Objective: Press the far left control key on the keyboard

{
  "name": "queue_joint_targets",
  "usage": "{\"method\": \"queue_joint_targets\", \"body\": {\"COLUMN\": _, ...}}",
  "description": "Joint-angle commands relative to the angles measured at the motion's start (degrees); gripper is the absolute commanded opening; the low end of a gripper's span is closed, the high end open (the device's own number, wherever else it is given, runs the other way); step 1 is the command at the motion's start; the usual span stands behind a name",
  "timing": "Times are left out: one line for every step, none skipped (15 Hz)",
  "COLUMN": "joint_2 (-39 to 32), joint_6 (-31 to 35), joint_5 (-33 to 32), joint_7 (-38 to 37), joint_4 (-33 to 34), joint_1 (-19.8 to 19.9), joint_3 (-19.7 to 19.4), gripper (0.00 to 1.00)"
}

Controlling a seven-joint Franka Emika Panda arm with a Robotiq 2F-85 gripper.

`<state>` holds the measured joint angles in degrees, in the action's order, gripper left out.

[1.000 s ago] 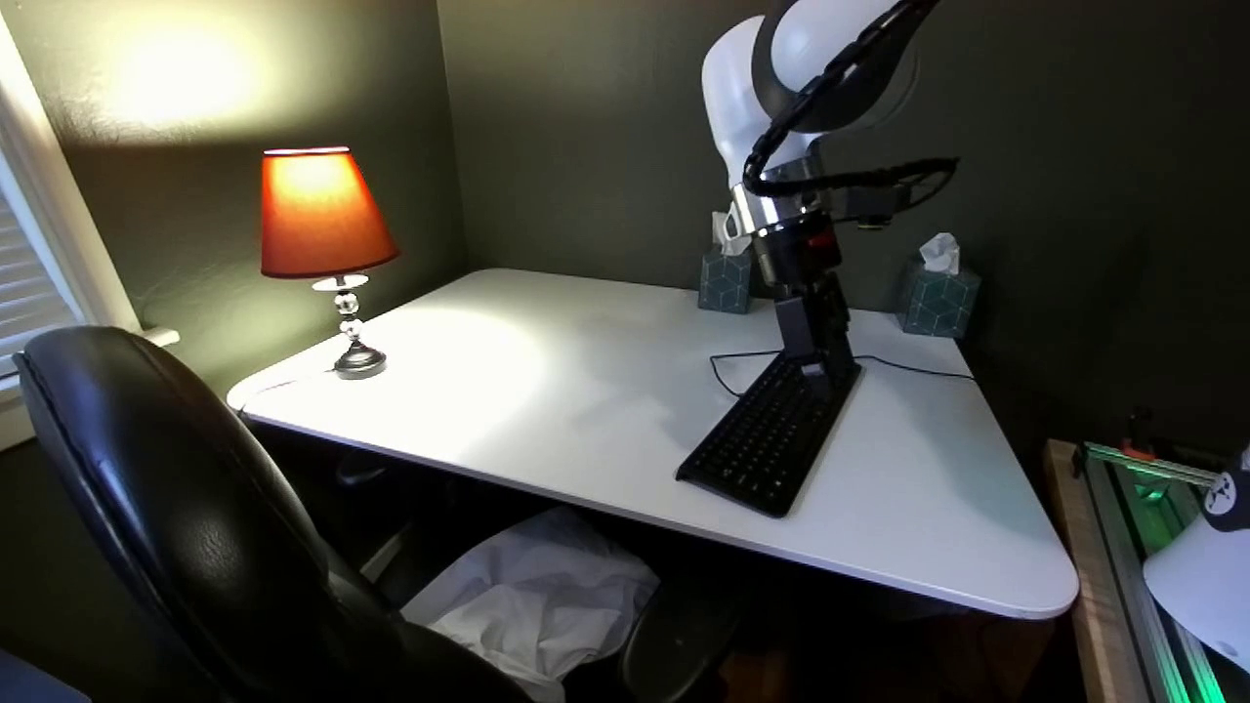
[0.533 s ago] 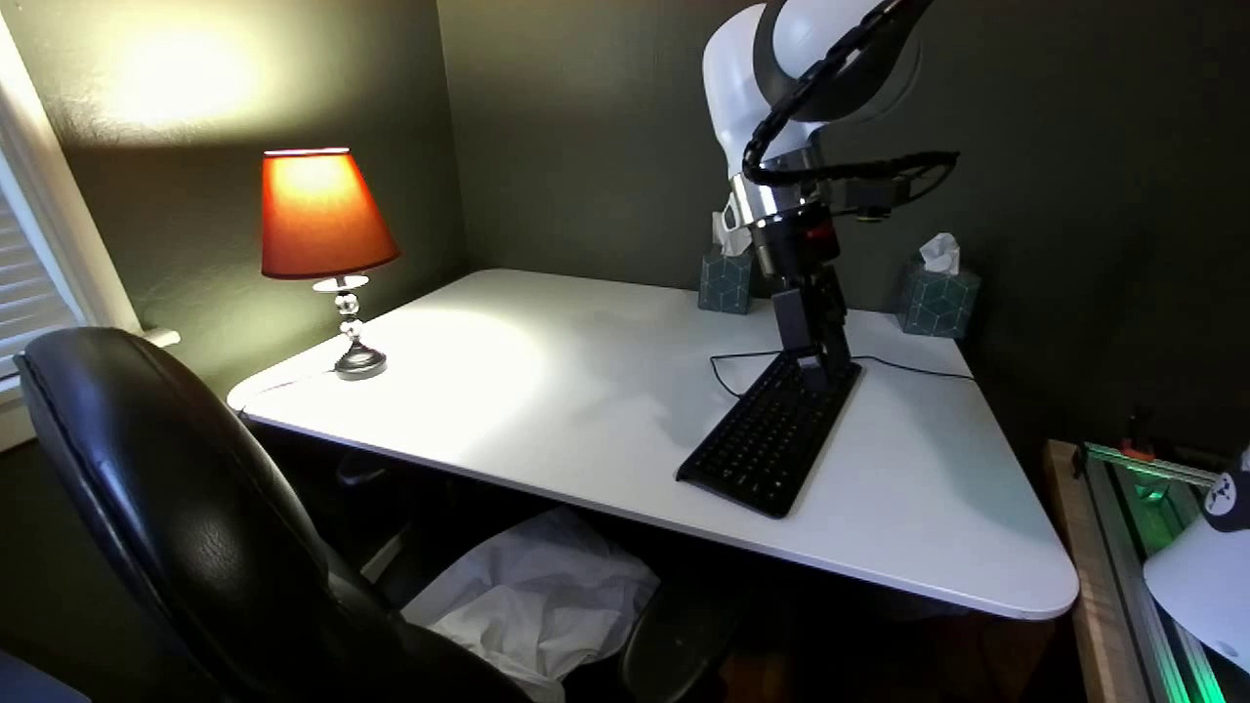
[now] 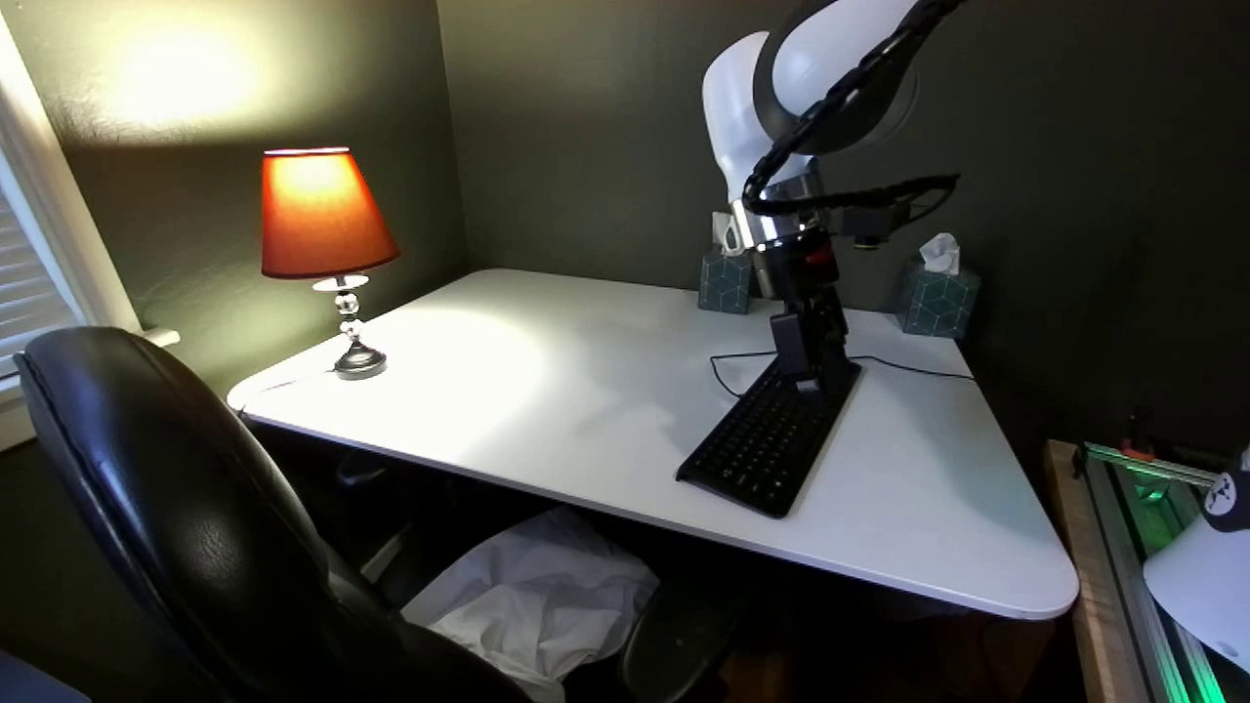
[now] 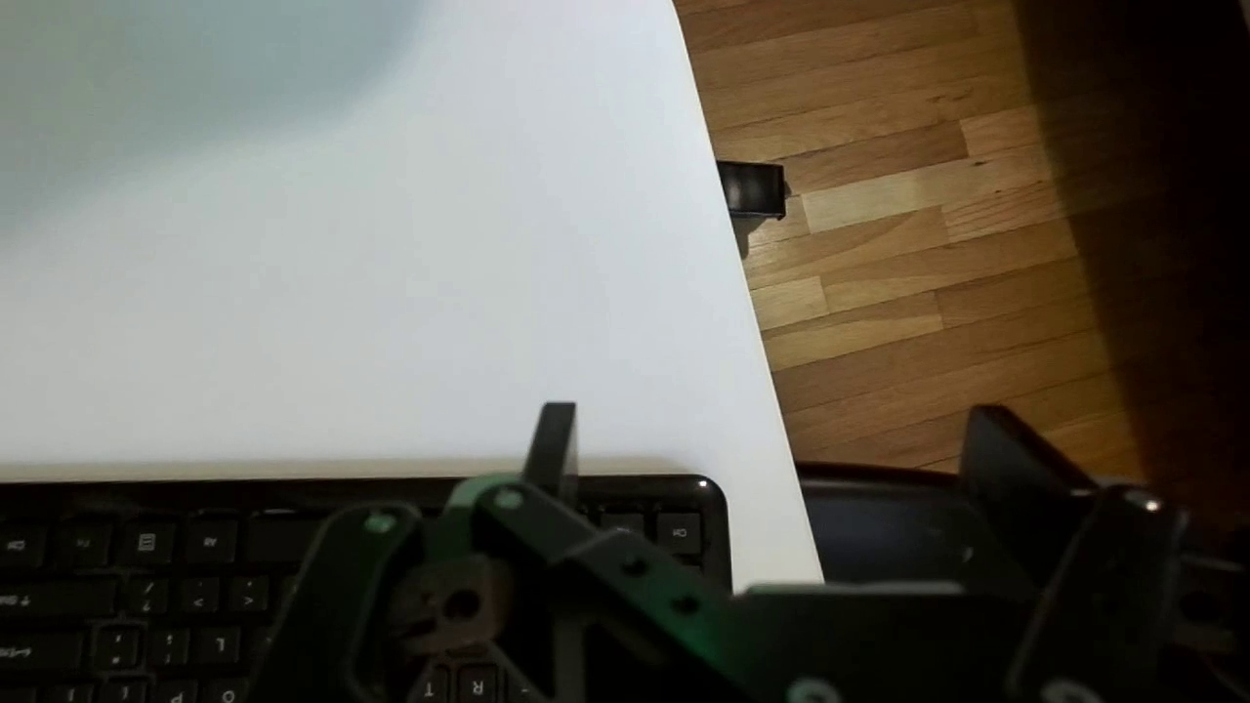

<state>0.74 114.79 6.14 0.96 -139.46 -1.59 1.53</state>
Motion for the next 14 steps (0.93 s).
{"method": "queue_joint_targets", "body": {"joint_2": -1.9, "joint_6": 4.4, "joint_5": -1.3, "joint_7": -2.3, "joint_4": -1.4, "joint_1": -0.5, "joint_3": 0.5, "gripper": 1.0}}
{"method": "queue_joint_targets", "body": {"joint_2": -2.5, "joint_6": 5.3, "joint_5": -1.5, "joint_7": -2.1, "joint_4": -1.6, "joint_1": -0.5, "joint_3": 0.6, "gripper": 1.0}}
{"method": "queue_joint_targets", "body": {"joint_2": -3.0, "joint_6": 6.4, "joint_5": -1.9, "joint_7": -2.2, "joint_4": -1.7, "joint_1": -0.6, "joint_3": 0.7, "gripper": 1.0}}
{"method": "queue_joint_targets", "body": {"joint_2": -3.5, "joint_6": 7.5, "joint_5": -2.2, "joint_7": -2.3, "joint_4": -1.9, "joint_1": -0.7, "joint_3": 0.8, "gripper": 0.75}}
{"method": "queue_joint_targets", "body": {"joint_2": -4.0, "joint_6": 9.0, "joint_5": -2.5, "joint_7": -2.6, "joint_4": -2.2, "joint_1": -0.9, "joint_3": 0.9, "gripper": 0.74}}
{"method": "queue_joint_targets", "body": {"joint_2": -4.6, "joint_6": 10.0, "joint_5": -3.0, "joint_7": -2.9, "joint_4": -2.3, "joint_1": -1.0, "joint_3": 1.0, "gripper": 0.65}}
{"method": "queue_joint_targets", "body": {"joint_2": -5.1, "joint_6": 11.1, "joint_5": -3.4, "joint_7": -3.2, "joint_4": -2.5, "joint_1": -1.2, "joint_3": 1.1, "gripper": 0.58}}
{"method": "queue_joint_targets", "body": {"joint_2": -5.7, "joint_6": 12.2, "joint_5": -3.7, "joint_7": -3.5, "joint_4": -2.7, "joint_1": -1.3, "joint_3": 1.2, "gripper": 0.49}}
{"method": "queue_joint_targets", "body": {"joint_2": -6.2, "joint_6": 13.4, "joint_5": -4.1, "joint_7": -4.1, "joint_4": -2.9, "joint_1": -1.4, "joint_3": 1.3, "gripper": 0.42}}
{"method": "queue_joint_targets", "body": {"joint_2": -6.8, "joint_6": 14.6, "joint_5": -4.5, "joint_7": -4.6, "joint_4": -3.0, "joint_1": -1.5, "joint_3": 1.3, "gripper": 0.35}}
{"method": "queue_joint_targets", "body": {"joint_2": -7.3, "joint_6": 15.6, "joint_5": -4.7, "joint_7": -4.7, "joint_4": -3.1, "joint_1": -1.5, "joint_3": 1.3, "gripper": 0.26}}
{"method": "queue_joint_targets", "body": {"joint_2": -7.8, "joint_6": 16.5, "joint_5": -5.0, "joint_7": -4.9, "joint_4": -3.1, "joint_1": -1.6, "joint_3": 1.3, "gripper": 0.19}}
{"method": "queue_joint_targets", "body": {"joint_2": -8.2, "joint_6": 17.3, "joint_5": -5.2, "joint_7": -5.0, "joint_4": -3.2, "joint_1": -1.6, "joint_3": 1.3, "gripper": 0.11}}
{"method": "queue_joint_targets", "body": {"joint_2": -8.6, "joint_6": 18.0, "joint_5": -5.5, "joint_7": -5.1, "joint_4": -3.3, "joint_1": -1.7, "joint_3": 1.3, "gripper": 0.04}}
